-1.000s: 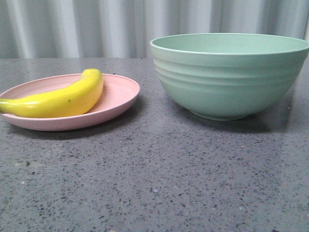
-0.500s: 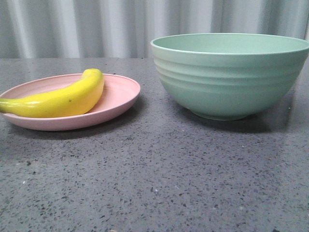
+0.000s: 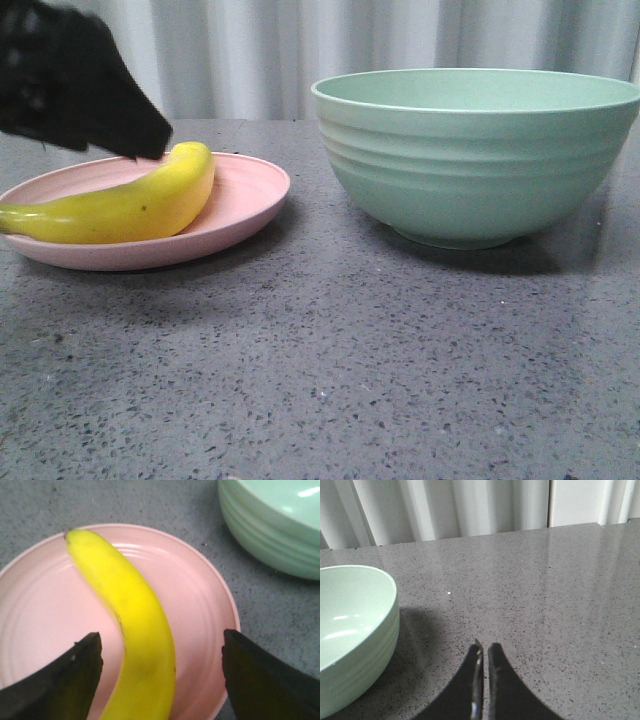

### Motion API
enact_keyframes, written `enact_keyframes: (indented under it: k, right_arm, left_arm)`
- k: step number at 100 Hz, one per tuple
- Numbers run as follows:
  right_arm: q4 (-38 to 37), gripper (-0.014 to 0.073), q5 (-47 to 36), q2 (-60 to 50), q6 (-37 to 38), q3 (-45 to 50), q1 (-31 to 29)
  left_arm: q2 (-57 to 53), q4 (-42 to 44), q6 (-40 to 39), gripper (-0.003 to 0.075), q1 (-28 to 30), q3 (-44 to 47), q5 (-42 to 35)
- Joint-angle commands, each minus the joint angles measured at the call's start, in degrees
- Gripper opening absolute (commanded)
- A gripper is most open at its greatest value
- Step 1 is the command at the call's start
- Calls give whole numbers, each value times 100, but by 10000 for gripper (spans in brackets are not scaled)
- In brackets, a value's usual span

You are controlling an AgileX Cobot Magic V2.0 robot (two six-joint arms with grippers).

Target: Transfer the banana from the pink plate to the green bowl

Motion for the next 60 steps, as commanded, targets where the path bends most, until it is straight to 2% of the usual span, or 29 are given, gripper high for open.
enact_keyframes:
  k: [1, 34, 43, 60]
  right_arm:
    - [-7, -62, -435, 82, -23, -193, -41]
    - [-7, -62, -435, 82, -23, -193, -41]
    - [-7, -62, -435, 82, -23, -193, -41]
    - [-7, -62, -465, 82, -23, -193, -41]
  left_arm:
    - [139, 9, -22, 471, -44, -257, -242]
    - [691, 185, -22, 465, -44, -331, -323]
    - [760, 206, -22, 412, -44, -331, -344]
    - [797, 206, -22, 256, -44, -331, -348]
